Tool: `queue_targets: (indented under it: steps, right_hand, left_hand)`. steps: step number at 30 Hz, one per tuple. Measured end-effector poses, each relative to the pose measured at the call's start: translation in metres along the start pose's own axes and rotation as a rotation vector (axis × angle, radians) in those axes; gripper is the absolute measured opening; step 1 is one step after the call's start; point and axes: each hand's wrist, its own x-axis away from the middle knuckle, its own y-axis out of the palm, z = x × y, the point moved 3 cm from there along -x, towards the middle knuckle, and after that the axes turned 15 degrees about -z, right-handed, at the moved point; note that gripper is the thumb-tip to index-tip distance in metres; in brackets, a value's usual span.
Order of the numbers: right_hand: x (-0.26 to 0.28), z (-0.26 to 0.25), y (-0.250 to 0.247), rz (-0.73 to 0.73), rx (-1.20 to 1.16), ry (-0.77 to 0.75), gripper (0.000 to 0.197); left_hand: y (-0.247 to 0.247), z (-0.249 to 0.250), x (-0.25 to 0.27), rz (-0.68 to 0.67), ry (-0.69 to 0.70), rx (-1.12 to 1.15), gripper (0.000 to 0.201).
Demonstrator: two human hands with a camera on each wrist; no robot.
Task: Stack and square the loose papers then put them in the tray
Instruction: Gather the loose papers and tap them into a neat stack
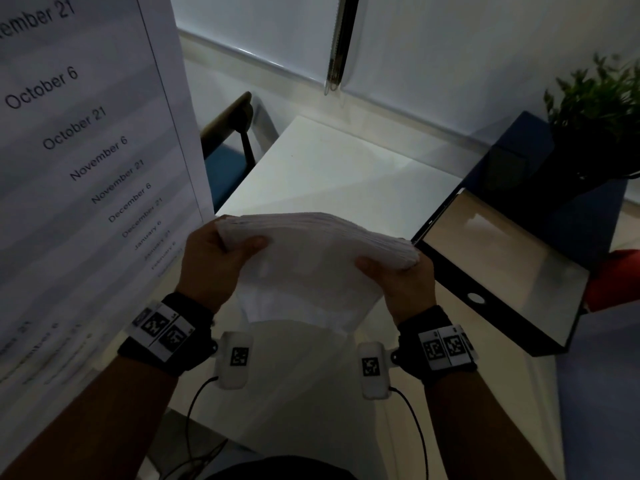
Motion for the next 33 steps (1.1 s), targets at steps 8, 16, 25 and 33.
queue_targets:
  steps: [8,16,25,33]
  right_hand:
    - [0.004,0.011,-0.003,0.043,-0.011,0.066,0.036]
    - [-0.015,-0.028,0.026,-0.047,0.253,-0.073,0.019]
    - [-0.002,0.004,0.020,0.316,0.474,0.113,0.096]
    - [-0.009,0.043,0.020,0.206,-0.007,0.194,0.131]
  left_hand:
    - [0.003,0.017,0.001,-0.077,-0.063,-0.158,0.043]
    - [0.037,0.092,-0.026,-0.260,0.159,-1.249,0.088]
    - [-0.023,0.066,-0.030,-0.116,-0.136,-0.651,0.031]
    - [-0.071,0.024,-0.010,-0.010,-0.238,-0.068,0.014]
